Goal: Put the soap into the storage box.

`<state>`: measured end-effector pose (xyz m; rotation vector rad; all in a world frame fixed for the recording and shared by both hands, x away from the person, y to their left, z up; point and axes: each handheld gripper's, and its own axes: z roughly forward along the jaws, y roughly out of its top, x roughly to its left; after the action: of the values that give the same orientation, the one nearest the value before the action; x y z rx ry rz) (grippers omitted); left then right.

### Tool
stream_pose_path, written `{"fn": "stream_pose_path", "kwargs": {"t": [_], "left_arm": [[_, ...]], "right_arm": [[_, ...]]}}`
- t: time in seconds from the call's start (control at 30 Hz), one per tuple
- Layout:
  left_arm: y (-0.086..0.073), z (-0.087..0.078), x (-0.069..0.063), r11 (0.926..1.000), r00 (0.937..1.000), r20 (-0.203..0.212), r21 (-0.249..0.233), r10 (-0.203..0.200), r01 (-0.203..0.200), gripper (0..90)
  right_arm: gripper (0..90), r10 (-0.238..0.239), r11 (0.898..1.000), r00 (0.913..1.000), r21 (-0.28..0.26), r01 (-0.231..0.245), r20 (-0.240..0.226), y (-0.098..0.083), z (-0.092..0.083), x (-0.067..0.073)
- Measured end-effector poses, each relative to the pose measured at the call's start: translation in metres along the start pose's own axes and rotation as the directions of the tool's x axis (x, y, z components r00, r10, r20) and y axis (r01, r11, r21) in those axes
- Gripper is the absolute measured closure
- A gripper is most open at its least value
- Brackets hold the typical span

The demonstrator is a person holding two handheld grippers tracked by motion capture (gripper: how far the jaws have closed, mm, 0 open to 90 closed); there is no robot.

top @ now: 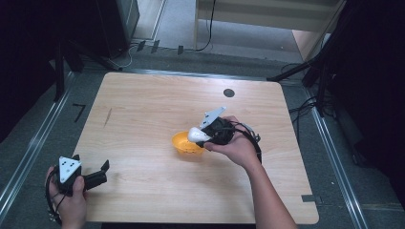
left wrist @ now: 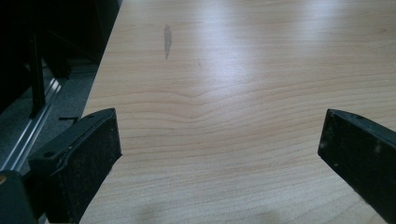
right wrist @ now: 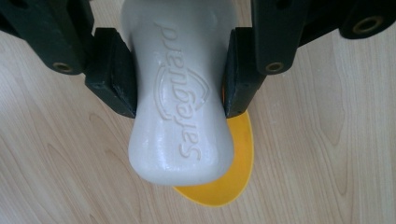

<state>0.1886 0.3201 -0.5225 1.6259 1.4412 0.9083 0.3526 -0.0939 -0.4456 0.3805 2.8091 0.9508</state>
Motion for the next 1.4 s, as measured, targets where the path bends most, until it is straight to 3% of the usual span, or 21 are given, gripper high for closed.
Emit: {"fn": "stream_pose_path", "kwargs": {"t": [0.77,1.4], "left_arm": [[0.000,0.000,0.000,1.0000,1.0000,0.002,0.000,0.000,0.000,0.0],[0.000,-0.001,0.001,1.0000,1.0000,0.002,0.000,-0.002,0.002,0.0]], "right_arm": [[49.5,-0.090,0.995,0.9939,0.038,0.093,-0.064,0.015,0.028,-0.009],[49.5,-0.085,0.993,0.9909,0.071,0.092,-0.105,0.014,0.046,-0.014]]}}
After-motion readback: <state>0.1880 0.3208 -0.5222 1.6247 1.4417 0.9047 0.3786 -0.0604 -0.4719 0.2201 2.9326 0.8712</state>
